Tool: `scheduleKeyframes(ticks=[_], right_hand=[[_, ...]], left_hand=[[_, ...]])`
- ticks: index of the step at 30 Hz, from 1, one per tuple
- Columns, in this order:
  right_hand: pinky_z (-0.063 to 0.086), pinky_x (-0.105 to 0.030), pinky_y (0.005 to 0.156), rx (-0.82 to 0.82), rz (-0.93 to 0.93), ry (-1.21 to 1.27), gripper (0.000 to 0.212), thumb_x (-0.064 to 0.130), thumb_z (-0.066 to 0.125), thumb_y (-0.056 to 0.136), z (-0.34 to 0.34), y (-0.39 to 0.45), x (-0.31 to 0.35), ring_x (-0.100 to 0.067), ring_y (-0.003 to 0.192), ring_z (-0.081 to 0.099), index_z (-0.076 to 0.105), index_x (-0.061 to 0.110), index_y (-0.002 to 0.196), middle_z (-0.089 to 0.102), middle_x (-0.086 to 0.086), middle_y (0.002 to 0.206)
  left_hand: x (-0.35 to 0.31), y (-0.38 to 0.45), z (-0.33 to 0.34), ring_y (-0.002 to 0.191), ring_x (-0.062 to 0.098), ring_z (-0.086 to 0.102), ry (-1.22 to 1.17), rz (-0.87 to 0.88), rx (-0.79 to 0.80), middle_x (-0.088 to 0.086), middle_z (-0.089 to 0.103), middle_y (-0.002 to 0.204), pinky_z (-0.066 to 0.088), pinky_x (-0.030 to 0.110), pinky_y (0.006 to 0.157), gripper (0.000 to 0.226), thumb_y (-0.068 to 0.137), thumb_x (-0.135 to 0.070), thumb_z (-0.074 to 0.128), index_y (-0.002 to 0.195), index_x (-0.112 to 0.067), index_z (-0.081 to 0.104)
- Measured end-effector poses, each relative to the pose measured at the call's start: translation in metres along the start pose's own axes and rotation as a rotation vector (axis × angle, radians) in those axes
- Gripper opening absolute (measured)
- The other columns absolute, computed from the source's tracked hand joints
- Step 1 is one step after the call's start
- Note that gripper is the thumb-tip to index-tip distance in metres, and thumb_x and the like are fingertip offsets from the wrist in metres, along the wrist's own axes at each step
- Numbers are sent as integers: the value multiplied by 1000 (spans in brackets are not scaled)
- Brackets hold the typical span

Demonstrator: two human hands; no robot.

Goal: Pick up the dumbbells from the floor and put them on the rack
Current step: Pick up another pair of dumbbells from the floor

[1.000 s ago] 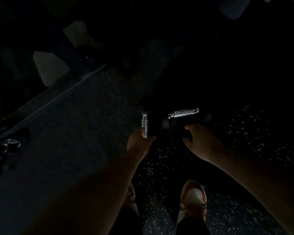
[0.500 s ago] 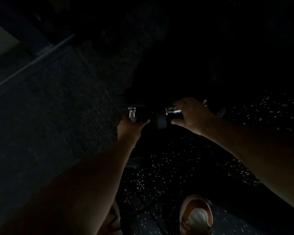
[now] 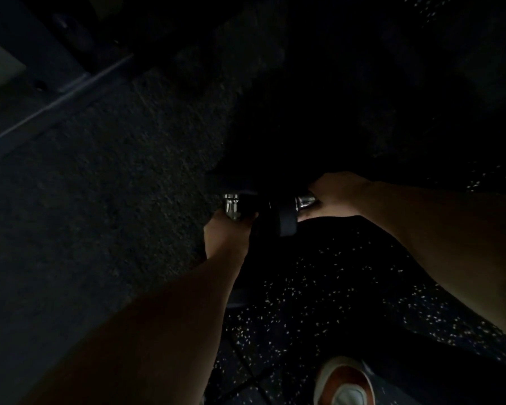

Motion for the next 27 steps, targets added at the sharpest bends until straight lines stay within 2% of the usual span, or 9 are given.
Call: scheduleKeyframes(ticks=[5,9,13,15,17,20,23,25,27], right_hand=[[49,-31,78,-36,19,-33,78,83,55,68,7,-6,4,-27,102,66,67,21,114,71,-6,113],[50,-32,75,-63,68,42,82,85,49,68,14,-25,11,-31,99,67,68,19,112,71,-10,111],[49,-30,81,-94,127,267,78,83,50,71,7,-63,29,-30,105,65,66,26,121,70,-9,117],[50,-35,92,-104,169,400,75,81,51,72,-1,-86,41,-28,110,63,64,29,125,69,-8,122],[50,-38,95,-139,207,504,71,79,52,74,-12,-112,54,-28,111,63,65,29,124,70,-8,121],[54,-35,83,-201,282,670,64,76,57,75,-27,-157,71,-28,96,68,72,22,106,74,-8,101],[46,-26,53,-213,348,753,56,77,54,76,-48,-205,87,-20,65,64,66,22,70,67,-2,70],[38,-25,50,-234,326,792,41,71,54,82,-69,-238,98,-16,59,59,58,36,59,60,2,64],[37,-25,51,-286,334,866,41,68,54,83,-93,-273,102,-12,53,54,54,37,57,56,5,59]], left_hand=[[-3,-2,-3,86,33,69,-19,11,2,12,74,89,38,27,64,57,68,-63,74,92,-11,68],[-2,-7,-14,86,34,66,-28,-22,48,16,71,89,50,37,70,77,74,-78,54,93,-5,66],[-4,-42,-41,82,40,67,-10,9,65,22,70,90,53,39,69,88,75,-85,33,96,-5,65],[-4,-66,-60,73,39,68,-2,6,85,20,70,82,57,45,66,87,73,-89,27,84,-10,62],[-8,-91,-82,68,34,66,22,23,83,14,68,74,53,39,59,86,71,-90,22,77,-12,60],[-23,-125,-116,63,24,57,29,46,69,3,59,64,36,29,50,81,75,-85,23,79,-13,60],[-50,-154,-155,76,37,63,49,43,21,21,70,82,38,32,61,78,88,-72,31,89,-3,68],[-75,-173,-181,88,45,65,39,41,-7,31,70,92,45,37,67,76,92,-65,35,97,3,69],[-108,-194,-208,94,48,63,59,45,-13,35,68,97,46,41,73,77,93,-64,35,99,6,67]])
Point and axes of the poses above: each hand's wrist, its own y-axis towards the middle knuckle, its own z-axis out of the palm, x = y × z, the point moved 5 cm from there along y, towards the middle knuckle
